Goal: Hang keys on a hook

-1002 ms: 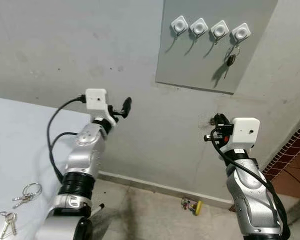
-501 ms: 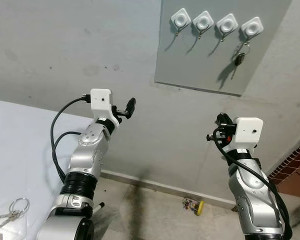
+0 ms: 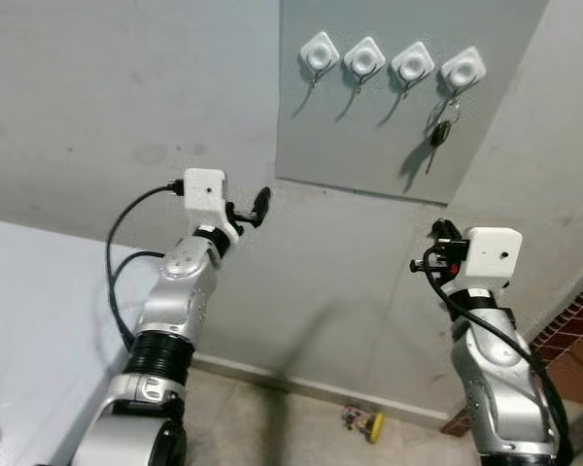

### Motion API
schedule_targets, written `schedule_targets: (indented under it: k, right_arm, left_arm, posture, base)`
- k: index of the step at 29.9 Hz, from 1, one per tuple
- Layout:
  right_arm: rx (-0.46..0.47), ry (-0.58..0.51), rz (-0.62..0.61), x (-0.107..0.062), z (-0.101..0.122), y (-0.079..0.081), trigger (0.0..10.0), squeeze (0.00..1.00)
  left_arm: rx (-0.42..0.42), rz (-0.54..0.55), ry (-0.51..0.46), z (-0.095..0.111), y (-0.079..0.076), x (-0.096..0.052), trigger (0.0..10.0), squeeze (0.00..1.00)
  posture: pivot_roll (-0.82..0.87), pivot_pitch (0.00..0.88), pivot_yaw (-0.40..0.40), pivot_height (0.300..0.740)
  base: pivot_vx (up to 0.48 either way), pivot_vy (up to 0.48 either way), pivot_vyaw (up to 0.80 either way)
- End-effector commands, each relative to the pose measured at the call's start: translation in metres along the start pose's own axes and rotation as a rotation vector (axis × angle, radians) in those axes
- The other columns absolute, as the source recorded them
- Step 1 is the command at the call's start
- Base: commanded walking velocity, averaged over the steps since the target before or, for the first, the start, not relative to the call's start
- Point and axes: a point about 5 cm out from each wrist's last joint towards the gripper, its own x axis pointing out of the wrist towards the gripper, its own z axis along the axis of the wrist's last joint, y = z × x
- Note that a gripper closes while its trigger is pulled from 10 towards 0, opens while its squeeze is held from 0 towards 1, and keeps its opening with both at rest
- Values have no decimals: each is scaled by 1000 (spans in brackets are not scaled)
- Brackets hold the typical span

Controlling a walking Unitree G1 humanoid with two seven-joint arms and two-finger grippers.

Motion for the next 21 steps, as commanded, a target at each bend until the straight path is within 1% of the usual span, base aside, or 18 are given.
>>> schedule_targets:
  k: [1,3,5,6,7,10,13,14,16,18,19,20,21]
  right_arm:
    - [4,-18,12,1,5,2,10000,0]
    - [3,-19,12,1,5,2,10000,0]
    - [0,-20,14,1,6,2,10000,0]
    - [0,-20,14,1,6,2,10000,0]
    - [-6,-28,23,3,8,2,10000,0]
    - [-19,-42,62,6,12,4,10000,0]
    - [-21,-66,94,13,19,5,10000,0]
    - [-31,-84,117,19,25,7,10000,0]
    - [-37,-97,133,23,29,8,10000,0]
    - [-37,-124,164,31,37,11,10000,0]
    - [-37,-124,164,31,37,11,10000,0]
    - [-42,-147,199,38,45,15,10000,0]
    - [-43,-154,211,41,47,17,10000,0]
  left_arm:
    - [19,9,-28,6,2,0,10000,0]
    - [32,5,-35,7,0,1,10000,0]
    - [72,-20,-54,12,-6,2,10000,0]
    - [72,-20,-54,12,-6,2,10000,0]
    - [92,-73,-71,16,-15,2,10000,0]
    - [129,-138,-96,20,-27,2,10000,0]
    - [151,-196,-108,23,-37,3,10000,0]
    - [153,-223,-122,26,-42,3,10000,0]
    - [152,-243,-133,28,-46,3,10000,0]
    - [171,-270,-151,33,-53,4,10000,0]
    - [171,-270,-151,33,-53,4,10000,0]
    - [174,-293,-169,38,-58,4,10000,0]
    - [168,-301,-174,40,-60,5,10000,0]
  posture:
    - [-57,0,-14,740]
    - [-57,0,-14,740]
    - [-55,0,-16,740]
    - [-55,0,-16,740]
    - [-55,0,-16,740]
    - [-55,0,-16,740]
    - [-59,0,-12,740]
    - [-59,0,-12,740]
    - [-59,0,-12,740]
    - [-59,0,-12,740]
    - [-59,0,-12,740]
    - [-59,0,-12,740]
    - [-55,0,-10,740]
  base:
    - [0,0,0]
    - [0,0,0]
    - [0,0,0]
    - [0,0,0]
    - [0,0,0]
    - [0,0,0]
    - [0,0,0]
    - [0,0,0]
    - [0,0,0]
    - [0,0,0]
    - [0,0,0]
    - [0,0,0]
    - [0,0,0]
